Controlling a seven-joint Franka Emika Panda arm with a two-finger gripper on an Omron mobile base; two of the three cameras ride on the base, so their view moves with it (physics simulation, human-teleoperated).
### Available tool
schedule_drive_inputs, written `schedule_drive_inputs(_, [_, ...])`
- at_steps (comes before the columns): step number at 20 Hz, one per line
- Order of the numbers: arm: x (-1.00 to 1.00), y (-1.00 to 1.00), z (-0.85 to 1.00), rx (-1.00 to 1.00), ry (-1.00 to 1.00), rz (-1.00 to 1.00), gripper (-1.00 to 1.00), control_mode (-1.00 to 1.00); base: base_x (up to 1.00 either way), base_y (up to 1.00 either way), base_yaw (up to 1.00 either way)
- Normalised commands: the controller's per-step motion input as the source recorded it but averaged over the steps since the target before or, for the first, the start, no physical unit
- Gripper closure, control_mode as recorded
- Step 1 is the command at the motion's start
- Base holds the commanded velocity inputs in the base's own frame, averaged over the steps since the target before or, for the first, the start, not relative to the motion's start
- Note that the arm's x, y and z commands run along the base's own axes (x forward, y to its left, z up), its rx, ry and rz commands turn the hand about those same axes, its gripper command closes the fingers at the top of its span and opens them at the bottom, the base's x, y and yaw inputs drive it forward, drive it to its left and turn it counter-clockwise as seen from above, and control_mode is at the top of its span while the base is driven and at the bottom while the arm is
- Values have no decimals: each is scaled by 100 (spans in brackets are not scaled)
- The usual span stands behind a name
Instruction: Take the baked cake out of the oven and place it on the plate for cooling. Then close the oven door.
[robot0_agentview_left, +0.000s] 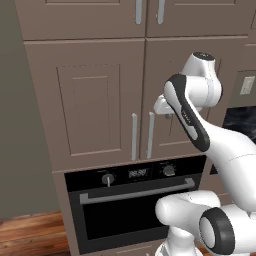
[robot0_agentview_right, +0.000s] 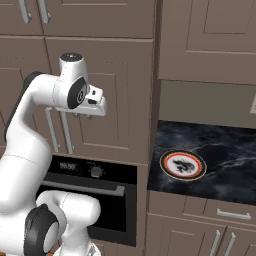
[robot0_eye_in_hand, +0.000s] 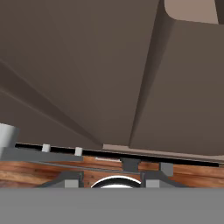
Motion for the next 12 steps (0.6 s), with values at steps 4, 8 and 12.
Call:
schedule_drive_inputs(4, [0, 0, 0, 0, 0, 0, -100, 100, 0, 0, 0])
schedule_drive_inputs(8, [0, 0, 0, 0, 0, 0, -100, 100, 0, 0, 0])
schedule_drive_inputs(12, [0, 0, 0, 0, 0, 0, -100, 100, 0, 0, 0])
